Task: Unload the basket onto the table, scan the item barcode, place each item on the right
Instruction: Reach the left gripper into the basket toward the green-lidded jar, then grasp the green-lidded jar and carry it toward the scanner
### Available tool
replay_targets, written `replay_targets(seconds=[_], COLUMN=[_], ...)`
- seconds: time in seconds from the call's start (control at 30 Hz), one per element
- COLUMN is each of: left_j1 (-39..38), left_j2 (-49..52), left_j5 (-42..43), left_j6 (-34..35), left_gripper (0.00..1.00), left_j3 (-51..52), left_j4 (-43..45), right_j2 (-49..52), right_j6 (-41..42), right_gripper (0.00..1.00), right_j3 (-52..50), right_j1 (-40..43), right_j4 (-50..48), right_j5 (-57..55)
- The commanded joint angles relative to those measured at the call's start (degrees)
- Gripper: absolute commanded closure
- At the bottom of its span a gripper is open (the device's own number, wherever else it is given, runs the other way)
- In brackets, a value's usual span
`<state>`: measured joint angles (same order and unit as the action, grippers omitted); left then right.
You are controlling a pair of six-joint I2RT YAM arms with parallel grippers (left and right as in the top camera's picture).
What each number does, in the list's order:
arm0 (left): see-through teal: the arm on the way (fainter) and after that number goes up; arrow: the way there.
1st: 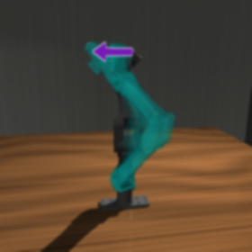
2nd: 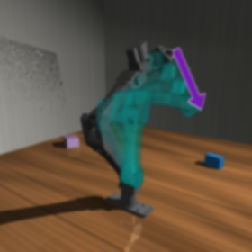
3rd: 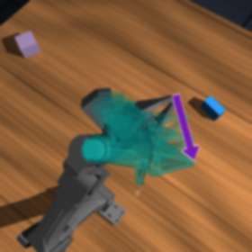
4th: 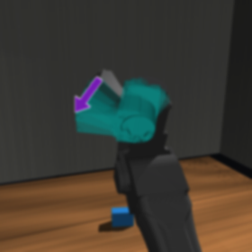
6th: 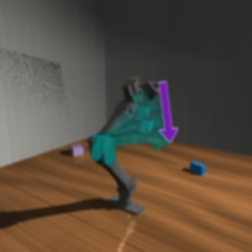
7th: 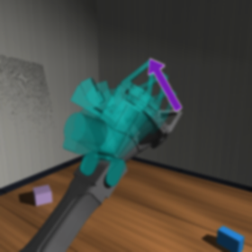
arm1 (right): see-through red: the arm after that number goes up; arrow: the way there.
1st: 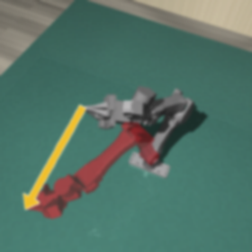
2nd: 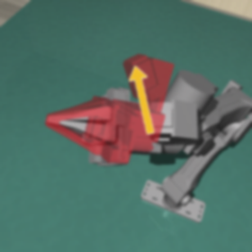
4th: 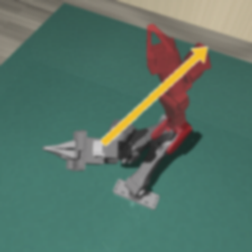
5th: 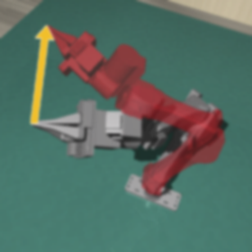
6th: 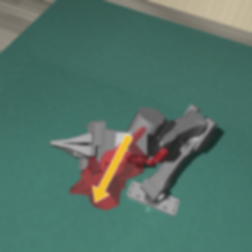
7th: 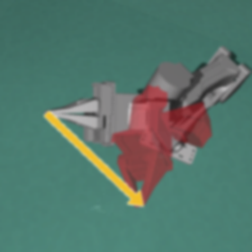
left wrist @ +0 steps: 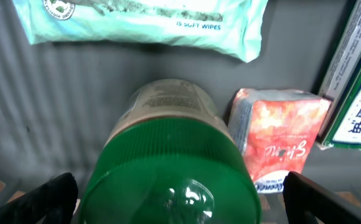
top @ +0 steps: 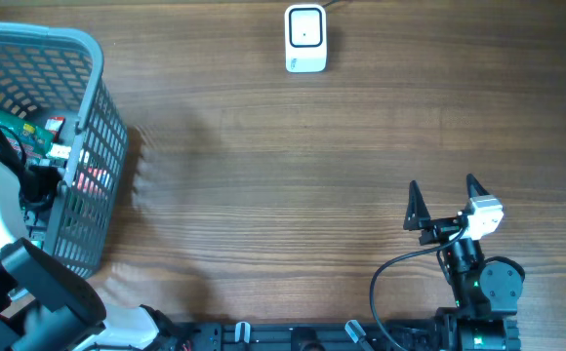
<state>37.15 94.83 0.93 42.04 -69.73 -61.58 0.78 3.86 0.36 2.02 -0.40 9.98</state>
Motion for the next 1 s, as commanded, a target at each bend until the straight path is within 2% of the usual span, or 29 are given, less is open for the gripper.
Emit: replay_targets(seconds=[0.0,0.17,0.23,0.37,0.4,0.43,0.73,0.83,0.9,0.97], left_j1=[0.1,0.1,0.1,0.1,0.1,0.1,0.1,0.1,0.1,0.1], left_j2=[0.9,1.6,1.6,1.6,1.6,1.6,5.1,5.6,5.6,5.5], left_j5=[-1.6,-4.2,-4.2,-4.2,-4.2,-4.0,-2.9,-2.9,-2.9,-2.9], left_j6=[-1.3,-1.3,-1.3,-1.3,-1.3,-1.3,-1.3,-1.3,-1.3,-2.0], left_gripper=[0.0,0.0,0.08,0.14,0.11,0.0,0.0,0.1,0.28,0.34], left_j3=[3.1,4.9,4.9,4.9,4.9,4.9,4.9,4.9,4.9,4.6], left_j4=[2.6,5.9,6.5,7.1,7.1,7.1,8.3,8.5,8.4,7.9], right_j2=[-0.3,-0.3,-0.3,-0.3,-0.3,-0.3,-0.3,-0.3,-0.3,-0.3], right_j6=[0.7,0.7,0.7,0.6,0.7,0.7,0.6,0.7,0.7,0.7], right_gripper=[0.0,0.0,0.0,0.0,0.0,0.0,0.0,0.0,0.0,0.0], right_j3=[-0.1,-0.1,-0.1,-0.1,-0.1,-0.1,-0.1,-0.1,-0.1,-0.1], right_j1=[0.1,0.1,0.1,0.1,0.1,0.1,0.1,0.1,0.1,0.1], right_j4=[-0.2,-0.2,-0.2,-0.2,-0.2,-0.2,-0.2,-0.2,-0.2,-0.2], right_j5=[-1.2,-1.2,-1.2,-1.2,-1.2,-1.2,-1.2,-1.2,-1.2,-1.2])
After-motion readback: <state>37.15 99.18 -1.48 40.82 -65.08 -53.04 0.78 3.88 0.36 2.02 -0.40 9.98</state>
